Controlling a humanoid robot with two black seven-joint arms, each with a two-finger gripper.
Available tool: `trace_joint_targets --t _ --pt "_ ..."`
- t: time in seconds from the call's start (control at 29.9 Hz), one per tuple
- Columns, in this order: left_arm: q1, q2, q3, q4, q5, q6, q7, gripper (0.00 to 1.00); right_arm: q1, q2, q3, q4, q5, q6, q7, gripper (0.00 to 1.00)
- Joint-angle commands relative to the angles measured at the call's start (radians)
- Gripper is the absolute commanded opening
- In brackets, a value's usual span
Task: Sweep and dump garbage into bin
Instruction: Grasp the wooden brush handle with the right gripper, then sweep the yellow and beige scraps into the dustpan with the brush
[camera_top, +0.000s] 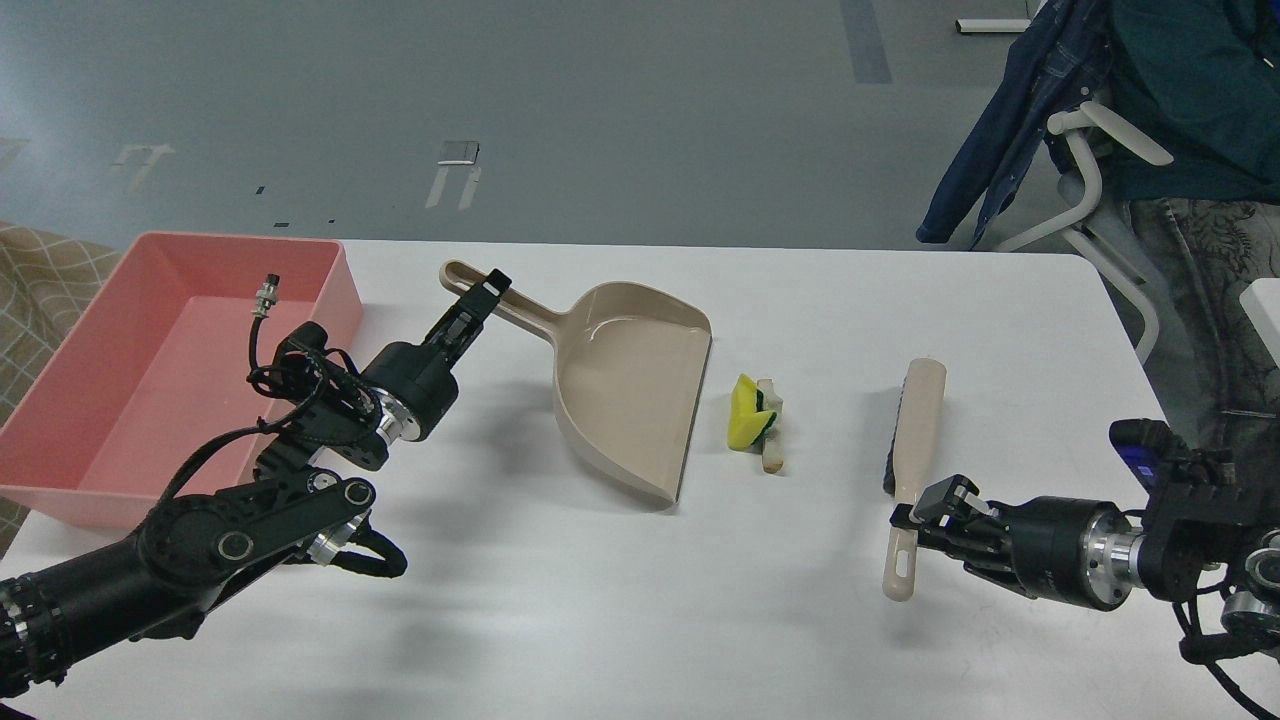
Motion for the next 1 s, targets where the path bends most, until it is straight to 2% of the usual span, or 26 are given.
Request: trace_joint_targets --t 0.0,0.63,0.97 --pt "0.001 0.01 0.004 -0.014 -0.002 -0.002 0.0 0.0 0.028 0.003 -0.001 -0.004 0.0 0.025 -0.001 0.0" --pt "0.055 0.007 -0.005 -0.001 0.052 0.014 -0.002 0.0 0.086 0.081 -0.011 -0.013 0.001 0.065 -0.026 0.0" --pt "0.057 0.001 -0.005 -0.001 0.052 0.02 -0.003 0.0 0.105 0.185 -0.014 -0.081 0.003 0.072 -0.029 0.0"
